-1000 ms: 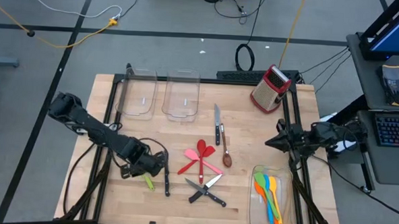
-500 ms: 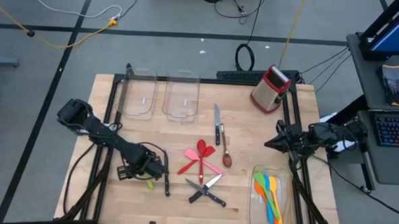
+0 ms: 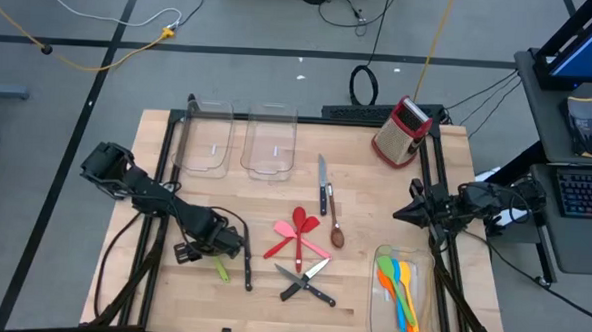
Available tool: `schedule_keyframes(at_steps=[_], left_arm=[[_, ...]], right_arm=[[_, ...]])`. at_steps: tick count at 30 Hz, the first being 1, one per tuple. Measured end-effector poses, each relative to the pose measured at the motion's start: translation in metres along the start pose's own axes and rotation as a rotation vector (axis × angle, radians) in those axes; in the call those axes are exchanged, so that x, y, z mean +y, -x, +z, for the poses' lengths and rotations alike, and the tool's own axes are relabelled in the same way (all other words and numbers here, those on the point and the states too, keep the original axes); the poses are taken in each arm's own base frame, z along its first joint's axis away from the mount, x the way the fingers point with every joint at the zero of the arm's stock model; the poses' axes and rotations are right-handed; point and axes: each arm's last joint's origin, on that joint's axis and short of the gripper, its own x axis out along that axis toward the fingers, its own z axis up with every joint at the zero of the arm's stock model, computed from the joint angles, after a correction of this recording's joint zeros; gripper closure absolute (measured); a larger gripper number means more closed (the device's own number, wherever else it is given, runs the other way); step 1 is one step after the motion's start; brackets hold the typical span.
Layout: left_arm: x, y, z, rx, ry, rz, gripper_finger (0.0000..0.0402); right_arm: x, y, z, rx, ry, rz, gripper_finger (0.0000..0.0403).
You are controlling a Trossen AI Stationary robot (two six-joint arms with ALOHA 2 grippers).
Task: Pick & Place Kitchen Items
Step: Put the light green serving spoon into the top right transparent bin
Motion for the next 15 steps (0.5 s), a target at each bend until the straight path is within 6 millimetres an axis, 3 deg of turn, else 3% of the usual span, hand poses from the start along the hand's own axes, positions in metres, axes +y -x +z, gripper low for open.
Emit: schedule_keyframes(at_steps=[6,15], left_arm=[[-0.0011,-0.0003,0.0012,-0.006,-0.012,-0.011,0.0196],[-0.0043,-0.0005,0.0004,-0.023,-0.023,-0.071,0.0377]], right_arm=[[0.0,0.0,-0.0001,0.001,0.0,-0.001,0.0403],[0.0,0.0,-0.0001,0.001,0.0,-0.001,0.0403]])
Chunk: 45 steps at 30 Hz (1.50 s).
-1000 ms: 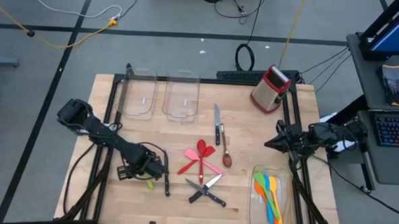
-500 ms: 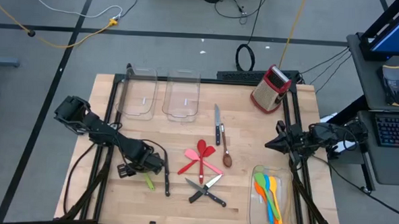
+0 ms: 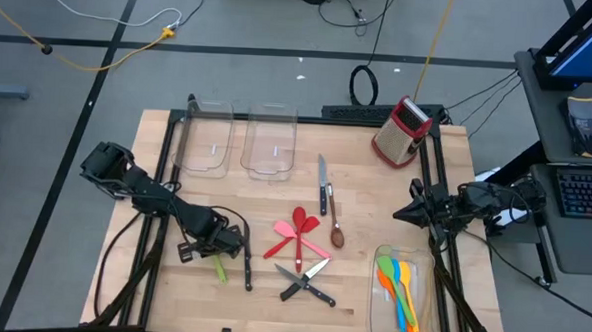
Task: Pick & Place Kitchen Items
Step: Put the light green serving spoon into the top right transparent bin
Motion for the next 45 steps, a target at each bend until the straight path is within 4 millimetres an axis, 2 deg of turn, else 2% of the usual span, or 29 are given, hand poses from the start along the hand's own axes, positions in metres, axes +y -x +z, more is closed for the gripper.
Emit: schedule_keyframes(at_steps=[7,10,14,23,45], left_arm=[[0.001,0.0,-0.001,0.005,-0.031,0.005,0.0382],[0.007,0.004,-0.004,-0.011,-0.056,-0.009,0.0393],[0.016,0.011,-0.006,-0.029,-0.058,-0.04,0.0387],[0.028,0.014,-0.012,-0.046,-0.064,-0.079,0.0392],[0.029,0.014,-0.009,-0.133,-0.067,-0.139,0.0382]], right_arm=[[0.0,0.0,0.0,0.0,0.0,0.0,0.0403],[0.0,0.0,0.0,0.0,0.0,0.0,0.0403],[0.0,0.0,0.0,0.0,0.001,0.0,0.0403],[0.0,0.0,0.0,0.0,0.0,0.0,0.0403],[0.0,0.0,0.0,0.001,-0.027,0.0,0.0403]])
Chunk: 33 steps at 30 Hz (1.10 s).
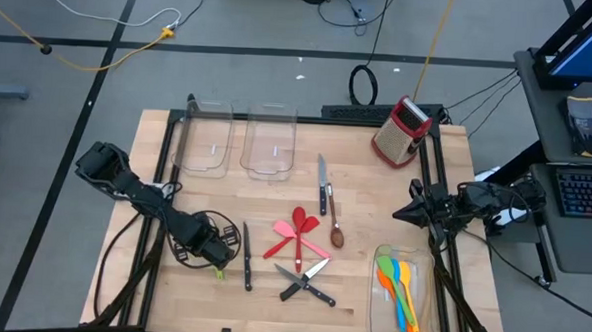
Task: Pick & Place Kitchen Items
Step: Put the light green serving spoon into the top right transparent bin
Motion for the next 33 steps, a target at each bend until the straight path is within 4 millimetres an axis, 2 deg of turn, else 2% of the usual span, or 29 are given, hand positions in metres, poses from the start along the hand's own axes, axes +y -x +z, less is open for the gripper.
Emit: schedule_keyframes(at_steps=[3,6,14,19,27,33], left_arm=[[0.0,0.0,0.0,0.001,0.0,-0.002,0.0379],[0.0,0.0,0.0,0.003,-0.01,-0.003,0.0356],[-0.001,0.0,0.001,-0.021,0.005,-0.023,0.0231],[0.001,0.0,0.003,-0.043,0.025,-0.007,0.0179],[0.005,0.0,0.012,-0.116,0.045,0.06,0.0145],[-0.006,0.0,0.02,-0.161,0.024,0.002,0.0136]], right_arm=[[0.0,0.0,0.0,0.0,0.0,0.0,0.0403],[0.0,0.0,0.0,0.0,0.0,0.0,0.0403],[0.0,0.0,0.0,0.0,0.0,0.0,0.0403],[0.0,0.0,0.0,0.0,0.0,0.0,0.0403],[0.0,0.0,0.0,0.0,0.0,0.0,0.0403],[0.0,0.0,0.0,0.0,0.0,0.0,0.0403]])
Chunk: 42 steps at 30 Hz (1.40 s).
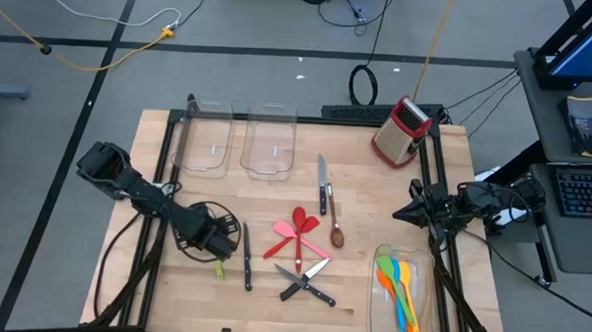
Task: Pick & Place Kitchen Items
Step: Put the light green serving spoon into the top right transparent bin
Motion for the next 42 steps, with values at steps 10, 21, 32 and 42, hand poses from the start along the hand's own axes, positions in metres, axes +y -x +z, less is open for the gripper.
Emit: schedule_keyframes(at_steps=[10,21,32,42], left_arm=[[-0.01,-0.014,0.012,0.054,-0.03,0.008,0.0135],[-0.017,-0.023,0.014,0.081,-0.09,0.031,0.0157],[-0.019,-0.024,0.013,0.074,-0.084,0.025,0.0267],[-0.019,-0.018,0.013,0.045,-0.08,0.016,0.0273]], right_arm=[[0.0,0.0,0.0,0.0,-0.026,0.0,0.0403],[0.0,0.0,0.0,0.0,-0.024,-0.001,0.0403],[0.0,0.0,0.001,-0.011,-0.027,0.001,0.0403],[0.0,0.0,0.001,-0.01,-0.027,0.0,0.0403]])
